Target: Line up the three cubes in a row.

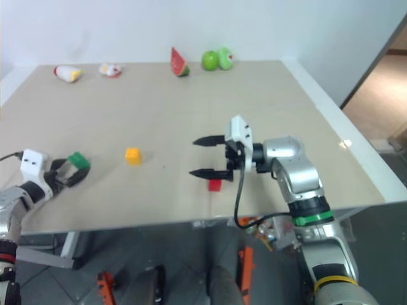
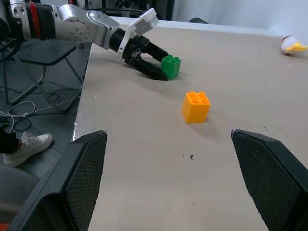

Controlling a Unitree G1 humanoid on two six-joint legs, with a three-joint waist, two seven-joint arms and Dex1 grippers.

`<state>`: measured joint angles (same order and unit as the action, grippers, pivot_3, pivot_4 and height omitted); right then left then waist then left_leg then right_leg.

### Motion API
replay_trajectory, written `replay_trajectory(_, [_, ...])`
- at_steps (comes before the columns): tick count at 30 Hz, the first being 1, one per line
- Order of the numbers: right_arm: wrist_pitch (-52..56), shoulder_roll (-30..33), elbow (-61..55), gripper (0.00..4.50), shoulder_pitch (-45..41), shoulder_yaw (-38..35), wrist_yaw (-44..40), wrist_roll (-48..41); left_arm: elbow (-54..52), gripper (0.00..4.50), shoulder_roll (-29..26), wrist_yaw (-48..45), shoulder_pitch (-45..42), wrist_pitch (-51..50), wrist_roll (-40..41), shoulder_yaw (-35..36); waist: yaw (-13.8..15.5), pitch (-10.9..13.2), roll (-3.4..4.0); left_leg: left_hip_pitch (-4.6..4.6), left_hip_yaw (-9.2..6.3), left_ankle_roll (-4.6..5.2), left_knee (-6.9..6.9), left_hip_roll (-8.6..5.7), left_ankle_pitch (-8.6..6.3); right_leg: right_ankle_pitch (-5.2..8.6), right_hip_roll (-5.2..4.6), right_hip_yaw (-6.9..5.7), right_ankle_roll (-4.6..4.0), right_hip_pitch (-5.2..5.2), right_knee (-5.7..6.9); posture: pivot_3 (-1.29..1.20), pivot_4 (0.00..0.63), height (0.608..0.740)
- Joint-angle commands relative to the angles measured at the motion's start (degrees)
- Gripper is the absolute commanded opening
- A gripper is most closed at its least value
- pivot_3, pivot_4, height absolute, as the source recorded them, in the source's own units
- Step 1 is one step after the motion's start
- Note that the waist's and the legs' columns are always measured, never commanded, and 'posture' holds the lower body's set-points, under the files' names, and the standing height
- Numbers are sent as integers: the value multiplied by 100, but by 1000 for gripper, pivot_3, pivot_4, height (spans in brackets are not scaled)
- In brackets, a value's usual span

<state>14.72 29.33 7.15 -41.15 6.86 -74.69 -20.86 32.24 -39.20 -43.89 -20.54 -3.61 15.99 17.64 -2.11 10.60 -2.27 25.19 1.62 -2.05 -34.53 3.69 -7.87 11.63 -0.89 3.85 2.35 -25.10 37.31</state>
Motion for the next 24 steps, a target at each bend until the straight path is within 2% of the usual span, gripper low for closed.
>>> replay_trajectory(1, [-20,64,-219,4315,-46,-121,27,-102,-38,3301,76,-64,-41,162,-12,-74,0,0,0,0,0,0,-1,0,1,-2,0,1,0,0,0,0,150,740])
replay_trajectory(4, [-13,79,-227,4315,-35,-121,34,-112,-97,2189,135,-72,23,228,-26,-122,14,0,0,0,1,0,-2,0,2,-4,-3,-1,0,1,0,0,150,740])
replay_trajectory(7, [-17,85,-200,4315,-38,-113,34,-105,-180,1304,173,-61,56,286,-46,-153,23,0,0,-1,0,1,-1,0,3,-8,-2,-4,-1,1,0,0,150,740])
replay_trajectory(13, [-37,142,-142,4315,-29,-147,40,-92,-850,1307,208,-198,158,195,31,-275,27,0,0,4,1,-1,-3,-1,6,-10,-6,-3,3,0,-1,0,150,740])
replay_trajectory(18, [-29,289,-94,4315,6,-258,70,-95,-1954,1307,150,-624,372,269,18,-709,26,0,0,13,2,0,-5,0,8,2,-5,-1,5,-4,-4,0,150,740])
replay_trajectory(24, [81,688,-27,4315,133,-607,105,-203,-3069,1307,212,-862,154,-180,366,-968,27,0,0,17,2,-1,-1,0,7,20,-4,-1,3,-6,-4,0,150,740])
